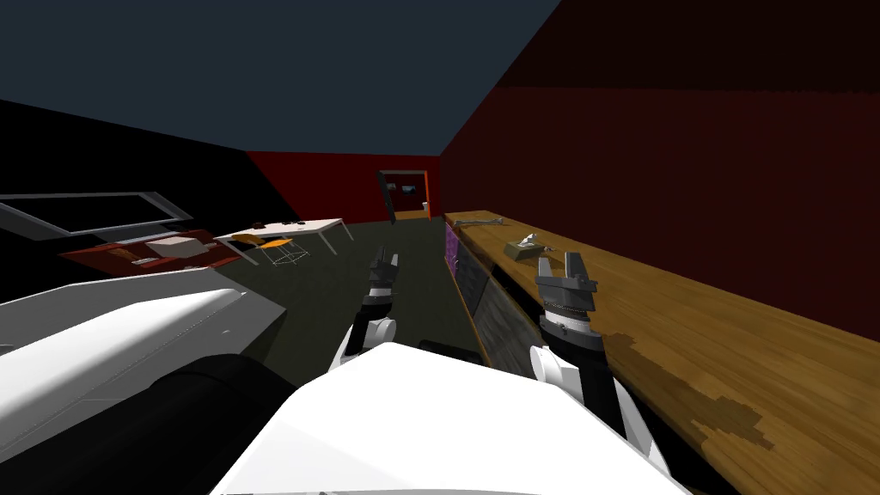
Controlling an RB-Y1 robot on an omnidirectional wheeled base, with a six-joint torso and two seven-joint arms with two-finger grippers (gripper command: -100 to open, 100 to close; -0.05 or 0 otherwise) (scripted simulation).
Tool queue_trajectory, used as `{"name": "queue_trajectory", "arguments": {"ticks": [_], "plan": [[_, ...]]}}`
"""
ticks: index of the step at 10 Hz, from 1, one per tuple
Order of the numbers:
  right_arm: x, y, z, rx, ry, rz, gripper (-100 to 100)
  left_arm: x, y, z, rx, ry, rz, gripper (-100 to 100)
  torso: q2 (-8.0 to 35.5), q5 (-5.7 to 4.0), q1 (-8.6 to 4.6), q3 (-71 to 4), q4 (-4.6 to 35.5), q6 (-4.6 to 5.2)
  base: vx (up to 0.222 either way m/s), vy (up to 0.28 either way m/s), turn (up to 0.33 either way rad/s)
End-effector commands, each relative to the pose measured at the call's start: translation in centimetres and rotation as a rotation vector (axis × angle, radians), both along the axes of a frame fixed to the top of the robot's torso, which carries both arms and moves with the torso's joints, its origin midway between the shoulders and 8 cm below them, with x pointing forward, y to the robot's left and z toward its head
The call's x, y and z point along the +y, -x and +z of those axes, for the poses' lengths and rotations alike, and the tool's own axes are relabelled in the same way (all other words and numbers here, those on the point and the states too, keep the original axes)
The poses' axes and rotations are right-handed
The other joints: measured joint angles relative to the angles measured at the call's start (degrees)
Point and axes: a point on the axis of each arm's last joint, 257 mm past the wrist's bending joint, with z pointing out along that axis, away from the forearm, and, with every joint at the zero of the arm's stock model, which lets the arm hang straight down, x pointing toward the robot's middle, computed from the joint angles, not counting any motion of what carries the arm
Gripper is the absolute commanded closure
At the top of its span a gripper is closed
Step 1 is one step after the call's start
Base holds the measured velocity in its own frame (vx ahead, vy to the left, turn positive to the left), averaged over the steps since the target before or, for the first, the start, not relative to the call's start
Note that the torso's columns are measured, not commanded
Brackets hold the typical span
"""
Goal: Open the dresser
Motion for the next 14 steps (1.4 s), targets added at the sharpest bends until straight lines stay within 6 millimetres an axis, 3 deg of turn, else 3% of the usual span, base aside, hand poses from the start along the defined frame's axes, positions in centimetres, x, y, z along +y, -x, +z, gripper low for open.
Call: {"name": "queue_trajectory", "arguments": {"ticks": [1, 4, 5, 7, 14], "plan": [[0.0, 0.0, 0.0, 0.0, 0.0, 0.0, 0, 0.0, 0.0, 0.0, 0.0, 0.0, 0.0, 0, 4.2, 0.0, 0.0, -8.4, 4.2, 0.0, 0.0, 0.0, 0.0], [0.0, 0.0, 0.0, 0.0, 0.0, 0.0, 0, 0.0, 0.0, 0.0, 0.0, 0.0, 0.0, 0, 16.9, 0.0, 0.0, -33.8, 16.9, 0.0, 0.0, 0.0, 0.0], [0.4, 0.0, -0.2, 0.01, -0.016, 0.042, -100, 0.0, 0.0, 0.0, 0.0, 0.0, 0.0, 0, 21.2, 0.0, 0.0, -42.3, 21.1, 0.0, 0.029, -0.004, 0.005], [0.7, 0.0, -0.4, 0.021, -0.057, 0.093, -100, 0.0, 0.0, 0.0, 0.001, 0.0, 0.0, 0, 23.5, -0.01, -0.03, -47.4, 23.6, 0.0, 0.054, -0.013, 0.007], [1.7, 0.2, -1.3, 0.066, -0.325, 0.307, -100, 0.0, 0.0, 0.0, 0.001, 0.0, 0.0, 0, 23.9, 0.0, 0.01, -47.6, 23.8, 0.0, 0.071, -0.015, 0.008]]}}
